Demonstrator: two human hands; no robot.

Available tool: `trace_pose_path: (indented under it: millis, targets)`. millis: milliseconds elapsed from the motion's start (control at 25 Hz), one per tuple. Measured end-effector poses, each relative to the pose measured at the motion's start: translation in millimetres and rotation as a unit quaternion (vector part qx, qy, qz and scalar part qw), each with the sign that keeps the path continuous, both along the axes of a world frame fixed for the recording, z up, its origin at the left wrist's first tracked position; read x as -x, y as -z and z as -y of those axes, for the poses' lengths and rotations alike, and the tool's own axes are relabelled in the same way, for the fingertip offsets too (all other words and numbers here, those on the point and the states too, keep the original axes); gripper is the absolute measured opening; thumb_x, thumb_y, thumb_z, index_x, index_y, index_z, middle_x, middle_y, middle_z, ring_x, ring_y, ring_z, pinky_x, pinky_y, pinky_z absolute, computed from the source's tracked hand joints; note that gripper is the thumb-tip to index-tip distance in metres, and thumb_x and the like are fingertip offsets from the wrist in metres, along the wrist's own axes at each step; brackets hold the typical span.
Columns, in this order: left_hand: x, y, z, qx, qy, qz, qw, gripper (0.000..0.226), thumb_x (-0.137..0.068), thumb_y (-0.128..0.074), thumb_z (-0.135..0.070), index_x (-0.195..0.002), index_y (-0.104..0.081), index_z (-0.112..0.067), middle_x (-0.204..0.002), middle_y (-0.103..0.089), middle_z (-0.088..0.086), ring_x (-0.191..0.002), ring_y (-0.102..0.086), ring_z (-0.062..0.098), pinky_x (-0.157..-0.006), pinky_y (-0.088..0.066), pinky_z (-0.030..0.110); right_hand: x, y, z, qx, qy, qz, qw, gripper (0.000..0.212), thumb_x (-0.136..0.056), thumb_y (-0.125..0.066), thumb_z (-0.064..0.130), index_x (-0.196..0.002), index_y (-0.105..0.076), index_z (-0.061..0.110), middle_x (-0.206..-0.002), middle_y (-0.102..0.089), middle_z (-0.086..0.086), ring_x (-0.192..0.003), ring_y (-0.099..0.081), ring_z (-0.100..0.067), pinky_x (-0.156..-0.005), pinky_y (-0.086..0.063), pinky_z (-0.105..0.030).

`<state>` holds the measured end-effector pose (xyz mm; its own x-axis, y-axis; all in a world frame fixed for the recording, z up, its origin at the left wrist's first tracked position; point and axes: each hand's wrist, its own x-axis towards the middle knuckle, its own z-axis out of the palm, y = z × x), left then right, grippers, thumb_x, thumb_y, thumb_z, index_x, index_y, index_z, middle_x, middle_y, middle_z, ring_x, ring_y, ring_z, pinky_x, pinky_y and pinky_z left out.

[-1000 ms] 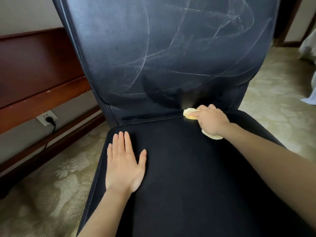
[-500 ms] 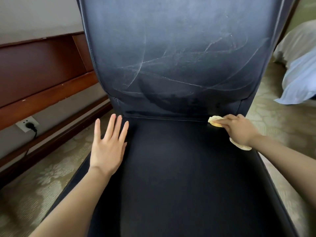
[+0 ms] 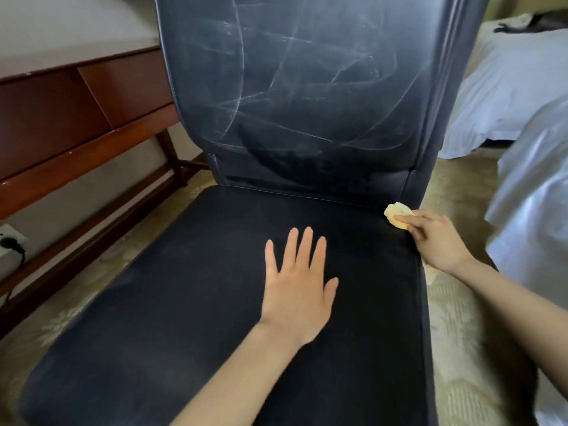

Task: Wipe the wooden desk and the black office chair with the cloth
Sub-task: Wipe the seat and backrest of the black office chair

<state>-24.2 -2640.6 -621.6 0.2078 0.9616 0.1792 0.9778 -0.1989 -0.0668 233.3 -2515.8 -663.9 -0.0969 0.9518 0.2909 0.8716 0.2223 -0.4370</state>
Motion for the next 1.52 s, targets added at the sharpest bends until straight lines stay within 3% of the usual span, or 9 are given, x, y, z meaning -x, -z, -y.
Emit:
trace_pose_path:
  millis: [200, 400, 640, 760, 880, 960, 1160, 1320, 1520]
  targets:
    - [-22.3, 4.3, 28.0, 0.012, 0.039, -0.01, 0.999, 0.058, -0.103, -0.018, -0.035, -0.15, 0.011, -0.017, -0.158, 0.015, 0.006, -0.144, 0.019, 0.026, -0.114, 0.009, 0.051, 14.5, 9.5, 81.6, -0.041, 0.035, -0.041, 0.998, 0.035, -0.09, -0.054, -0.002, -0.117, -0.068, 0.016, -0.123, -0.06, -0.008, -0.106, -0.048, -0.036, -0.091, -0.033, -0.037]
    - [-26.1, 13.0, 49.6, 0.043, 0.024, 0.009, 0.999, 0.056, -0.103, -0.017, -0.031, -0.15, 0.01, -0.017, -0.159, 0.015, 0.005, -0.144, 0.019, 0.026, -0.115, 0.008, 0.05, 53.3, 14.6, 176.1, -0.11, 0.026, -0.073, 0.991, 0.037, -0.082, -0.063, -0.007, -0.109, -0.072, 0.017, -0.115, -0.064, -0.003, -0.096, -0.052, -0.032, -0.082, -0.045, -0.048]
    - [-29.1, 23.6, 68.7, 0.052, 0.035, -0.015, 0.998, 0.056, -0.102, -0.016, -0.031, -0.15, 0.011, -0.017, -0.158, 0.018, 0.007, -0.143, 0.022, 0.028, -0.114, 0.009, 0.052, 66.2, 28.5, 250.8, -0.105, -0.055, -0.06, 0.991, 0.043, -0.084, -0.055, 0.01, -0.122, -0.064, 0.027, -0.128, -0.058, 0.007, -0.104, -0.046, -0.014, -0.082, -0.047, -0.033]
    - [-25.0, 29.7, 77.6, 0.036, 0.038, -0.016, 0.999, 0.056, -0.102, -0.017, -0.029, -0.15, 0.009, -0.018, -0.158, 0.016, 0.007, -0.143, 0.021, 0.028, -0.115, 0.008, 0.052, 44.9, 33.1, 247.1, -0.111, -0.071, 0.003, 0.991, 0.046, -0.083, -0.057, 0.006, -0.125, -0.062, 0.02, -0.129, -0.058, -0.003, -0.097, -0.05, -0.021, -0.078, -0.051, -0.036]
    - [-21.3, 34.6, 84.6, 0.019, 0.034, -0.019, 0.999, 0.056, -0.102, -0.018, -0.027, -0.151, 0.007, -0.019, -0.159, 0.013, 0.006, -0.143, 0.021, 0.028, -0.115, 0.006, 0.052, 17.3, 25.6, 219.0, -0.09, -0.007, 0.007, 0.996, 0.047, -0.083, -0.061, -0.007, -0.126, -0.061, 0.014, -0.125, -0.058, -0.011, -0.09, -0.053, -0.03, -0.077, -0.051, -0.04]
    - [-20.8, 36.2, 86.0, 0.011, 0.034, -0.029, 0.999, 0.057, -0.101, -0.021, -0.025, -0.151, 0.006, -0.02, -0.159, 0.012, 0.006, -0.143, 0.021, 0.029, -0.115, 0.006, 0.053, 4.6, 17.8, 196.1, -0.09, 0.03, 0.061, 0.994, 0.045, -0.084, -0.061, -0.006, -0.125, -0.061, 0.014, -0.121, -0.059, -0.012, -0.087, -0.053, -0.033, -0.074, -0.051, -0.042]
    - [-21.4, 36.8, 85.5, 0.003, 0.032, -0.031, 0.999, 0.055, -0.101, -0.023, -0.026, -0.152, -0.004, -0.02, -0.16, 0.003, 0.006, -0.145, 0.015, 0.029, -0.115, 0.005, 0.053, 0.4, -5.5, 137.1, -0.028, 0.122, 0.214, 0.969, 0.042, -0.093, -0.043, 0.012, -0.132, -0.05, 0.023, -0.13, -0.047, -0.003, -0.108, -0.042, -0.027, -0.082, -0.036, -0.034]
    - [-24.6, 36.7, 86.0, 0.0, 0.011, -0.024, 1.0, 0.052, -0.101, -0.014, -0.032, -0.152, -0.007, -0.021, -0.16, -0.002, 0.004, -0.146, 0.012, 0.028, -0.115, 0.004, 0.051, 26.8, -16.2, 121.8, 0.022, 0.174, 0.198, 0.964, 0.035, -0.09, -0.047, 0.012, -0.122, -0.058, 0.018, -0.127, -0.046, -0.004, -0.113, -0.038, -0.029, -0.089, -0.034, -0.037]
    - [-27.8, 37.2, 84.3, -0.002, -0.007, -0.041, 0.999, 0.052, -0.1, -0.011, -0.033, -0.151, -0.006, -0.021, -0.16, -0.003, 0.004, -0.146, 0.01, 0.029, -0.114, 0.003, 0.053, 60.9, -5.0, 173.1, -0.05, 0.049, 0.138, 0.988, 0.035, -0.092, -0.048, 0.015, -0.122, -0.059, 0.027, -0.132, -0.046, 0.004, -0.104, -0.04, -0.027, -0.082, -0.032, -0.036]
